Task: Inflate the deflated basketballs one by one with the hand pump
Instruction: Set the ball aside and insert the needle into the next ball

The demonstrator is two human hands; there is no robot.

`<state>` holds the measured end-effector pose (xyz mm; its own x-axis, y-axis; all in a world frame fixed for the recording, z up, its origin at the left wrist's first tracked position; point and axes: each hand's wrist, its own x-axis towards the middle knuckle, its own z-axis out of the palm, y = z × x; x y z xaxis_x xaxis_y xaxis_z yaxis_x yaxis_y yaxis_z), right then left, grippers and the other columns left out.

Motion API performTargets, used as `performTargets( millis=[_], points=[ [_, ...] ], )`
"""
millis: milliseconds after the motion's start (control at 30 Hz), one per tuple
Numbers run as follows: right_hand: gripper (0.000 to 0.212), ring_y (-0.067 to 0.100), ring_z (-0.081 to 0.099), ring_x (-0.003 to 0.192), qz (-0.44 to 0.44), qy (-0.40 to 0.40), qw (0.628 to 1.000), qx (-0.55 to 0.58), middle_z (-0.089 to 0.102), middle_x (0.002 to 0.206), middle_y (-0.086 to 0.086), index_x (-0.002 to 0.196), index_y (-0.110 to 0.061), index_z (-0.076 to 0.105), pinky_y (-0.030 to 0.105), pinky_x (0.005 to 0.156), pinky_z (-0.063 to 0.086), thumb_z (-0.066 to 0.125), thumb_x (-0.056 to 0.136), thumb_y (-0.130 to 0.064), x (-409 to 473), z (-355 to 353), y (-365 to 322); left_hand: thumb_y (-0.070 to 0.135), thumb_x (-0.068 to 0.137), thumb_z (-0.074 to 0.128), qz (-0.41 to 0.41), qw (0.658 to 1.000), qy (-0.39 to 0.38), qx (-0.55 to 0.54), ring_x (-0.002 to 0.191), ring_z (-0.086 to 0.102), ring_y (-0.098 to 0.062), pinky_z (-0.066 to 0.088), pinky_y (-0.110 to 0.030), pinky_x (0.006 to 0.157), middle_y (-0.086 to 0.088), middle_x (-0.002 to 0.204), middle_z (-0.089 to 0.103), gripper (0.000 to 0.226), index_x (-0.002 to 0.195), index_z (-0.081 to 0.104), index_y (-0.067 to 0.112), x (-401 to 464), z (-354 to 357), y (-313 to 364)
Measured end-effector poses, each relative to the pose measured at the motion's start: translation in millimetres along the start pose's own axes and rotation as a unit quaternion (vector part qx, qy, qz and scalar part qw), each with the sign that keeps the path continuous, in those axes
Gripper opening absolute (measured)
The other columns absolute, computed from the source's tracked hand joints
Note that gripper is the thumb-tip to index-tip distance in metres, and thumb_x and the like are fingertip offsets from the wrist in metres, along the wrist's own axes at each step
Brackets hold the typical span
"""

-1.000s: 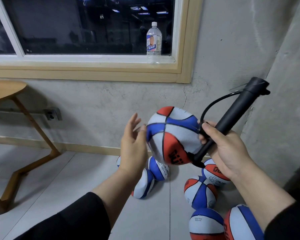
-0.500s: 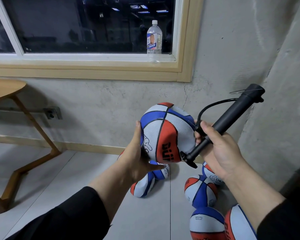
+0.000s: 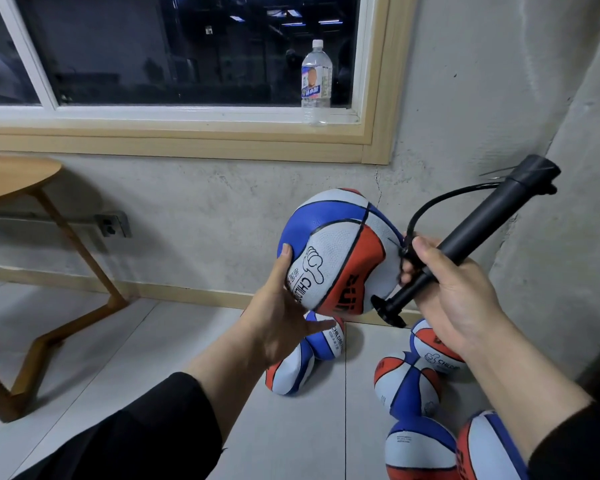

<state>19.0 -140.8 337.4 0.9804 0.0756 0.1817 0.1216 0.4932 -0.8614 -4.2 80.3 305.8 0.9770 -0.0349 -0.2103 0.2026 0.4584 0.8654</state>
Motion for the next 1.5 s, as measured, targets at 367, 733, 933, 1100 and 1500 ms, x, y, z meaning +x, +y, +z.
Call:
performTargets(
  millis=[367,733,933,1100,1500],
  points=[
    [0.010,0.015,0.053,0.066,-0.035,-0.025,0.999,0.001,0.058,0.072,0.000,0.100,-0.005,0.062,0.026,0.066,0.049,0.060,0.097,-0.015,3,5,-7,0.066,0.083,0.065,0.040,0.995,0.092,0.019,0.095,0.078,-0.024,0.064,-0.041,0.073,-0.005,0.109,0.080,0.068,0.129,0.065,0.016,-1,7,-3],
    [0.014,0.013,0.056,0.067,-0.041,-0.008,0.996,-0.076,0.065,0.071,0.001,0.106,-0.004,0.070,0.023,0.064,0.049,0.066,0.095,-0.012,2,11,-4,0.061,0.075,0.083,0.133,0.976,0.135,0.111,0.103,0.076,-0.015,0.064,-0.039,0.082,0.002,0.122,0.074,0.074,0.134,0.058,0.023,-3,16,-2],
    [0.020,0.013,0.055,0.067,-0.038,0.017,0.998,-0.041,0.065,0.075,0.002,0.113,-0.001,0.068,0.021,0.061,0.049,0.065,0.096,-0.011,7,0,-9,0.055,0.066,0.084,0.184,0.964,0.049,0.183,0.109,0.073,-0.012,0.060,-0.033,0.091,0.004,0.122,0.074,0.078,0.134,0.057,0.027,-5,6,3],
    [0.014,0.012,0.055,0.067,-0.007,0.010,0.999,-0.044,0.064,0.076,0.004,0.107,-0.006,0.071,0.021,0.061,0.050,0.066,0.095,-0.012,4,-4,-2,0.070,0.050,0.079,0.151,0.969,0.100,0.167,0.098,0.075,-0.010,0.062,-0.035,0.083,0.002,0.114,0.075,0.090,0.123,0.056,0.023,-3,15,7],
    [0.013,0.013,0.059,0.067,-0.016,0.005,0.997,-0.070,0.064,0.074,0.004,0.106,-0.003,0.069,0.024,0.063,0.050,0.066,0.095,-0.010,7,1,0,0.033,0.083,0.087,0.200,0.940,0.126,0.244,0.075,0.063,-0.008,0.048,-0.021,0.060,-0.005,0.095,0.068,0.045,0.103,0.054,0.011,-6,9,5]
  ],
)
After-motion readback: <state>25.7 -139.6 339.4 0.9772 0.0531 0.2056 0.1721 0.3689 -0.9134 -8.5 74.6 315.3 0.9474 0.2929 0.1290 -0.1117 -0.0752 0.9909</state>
